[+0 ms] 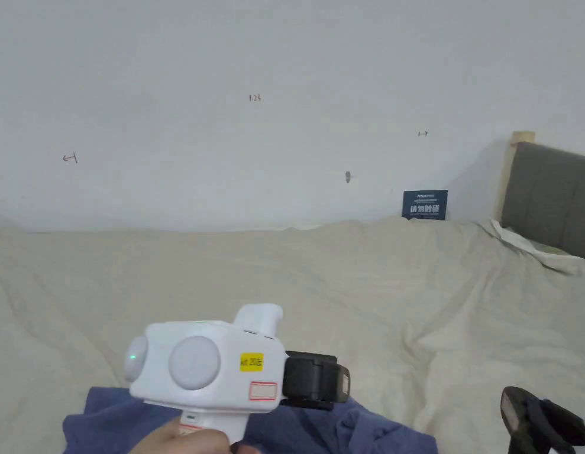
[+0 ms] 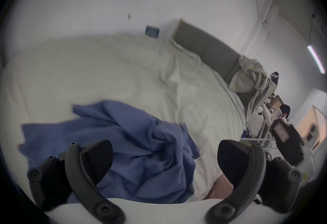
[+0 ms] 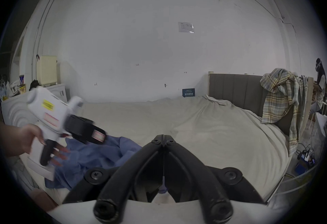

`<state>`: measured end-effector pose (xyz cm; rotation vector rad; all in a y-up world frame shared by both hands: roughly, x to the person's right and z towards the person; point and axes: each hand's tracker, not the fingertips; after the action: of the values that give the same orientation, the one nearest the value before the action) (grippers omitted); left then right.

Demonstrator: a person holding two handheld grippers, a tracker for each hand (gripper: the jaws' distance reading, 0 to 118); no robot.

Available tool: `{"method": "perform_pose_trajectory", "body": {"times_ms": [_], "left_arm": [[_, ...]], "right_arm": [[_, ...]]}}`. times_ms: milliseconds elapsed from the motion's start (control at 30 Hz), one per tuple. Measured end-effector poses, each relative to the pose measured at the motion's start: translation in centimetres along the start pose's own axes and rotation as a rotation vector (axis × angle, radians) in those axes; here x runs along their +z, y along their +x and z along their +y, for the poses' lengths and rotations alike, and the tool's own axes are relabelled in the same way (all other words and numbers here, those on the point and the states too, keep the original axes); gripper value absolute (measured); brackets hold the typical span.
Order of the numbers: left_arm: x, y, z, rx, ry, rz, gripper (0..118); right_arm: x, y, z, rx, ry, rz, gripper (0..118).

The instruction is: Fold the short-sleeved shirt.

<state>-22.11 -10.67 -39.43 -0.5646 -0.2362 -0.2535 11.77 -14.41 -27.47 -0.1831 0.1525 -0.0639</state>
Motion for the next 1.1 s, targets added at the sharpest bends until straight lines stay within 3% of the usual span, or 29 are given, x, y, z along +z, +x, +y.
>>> {"method": "perform_pose_trajectory", "body": {"times_ms": [133,167,200,267,300,333,367,433,500,533,567,833,933,1033,1100], "left_arm": [[8.3,-2.4,-2.4,-0.061,0.104,0.066,116],[10.6,-2.3,-3.5,-0.108,0.168,0.172,113],[12.7,-2.1,-4.8,-0.137,0.240,0.253,102],[15.4,-1.5,-7.2,-0.162,0.340,0.364,66],[16.6,-1.2,-8.6,-0.153,0.381,0.396,15],[17.3,-1.0,-9.6,-0.126,0.414,0.404,0],[18.1,-0.5,-11.0,-0.090,0.470,0.526,0],[18.4,0.8,-13.0,-0.027,0.551,0.495,0],[18.4,2.5,-14.3,-0.072,0.587,0.645,0],[17.3,2.2,-16.2,0.280,0.389,0.500,0],[16.9,2.5,-16.8,0.338,0.354,0.463,0],[16.7,1.8,-16.1,0.415,0.377,0.456,0],[16.7,-0.5,-13.0,0.452,0.355,0.410,0],[14.0,-5.9,-7.1,0.418,0.090,0.350,0],[10.1,-10.7,-5.1,0.476,-0.123,0.198,0]], "right_arm": [[0.1,-0.6,1.1,-0.008,0.026,0.023,0],[0.2,-0.9,1.2,-0.010,0.039,0.032,0],[0.4,-1.1,1.2,-0.011,0.056,0.038,0],[0.7,-1.6,1.1,-0.009,0.088,0.044,0],[0.9,-1.9,1.0,-0.009,0.112,0.047,0],[1.2,-2.1,0.9,-0.006,0.136,0.044,0],[1.5,-2.3,0.7,-0.001,0.155,0.039,0],[2.1,-2.7,0.2,0.011,0.189,0.034,0],[2.4,-3.0,-0.2,0.020,0.204,0.026,0],[2.4,-3.1,-0.3,0.020,0.205,0.021,0],[2.5,-3.2,-0.4,0.020,0.207,0.019,0],[1.5,-3.2,-0.7,-0.008,0.173,0.011,0],[1.2,-3.2,-0.5,-0.019,0.160,0.019,0],[0.6,-3.4,-0.1,-0.012,0.121,0.046,0],[0.1,-3.7,0.0,-0.002,0.099,0.065,0]]}}
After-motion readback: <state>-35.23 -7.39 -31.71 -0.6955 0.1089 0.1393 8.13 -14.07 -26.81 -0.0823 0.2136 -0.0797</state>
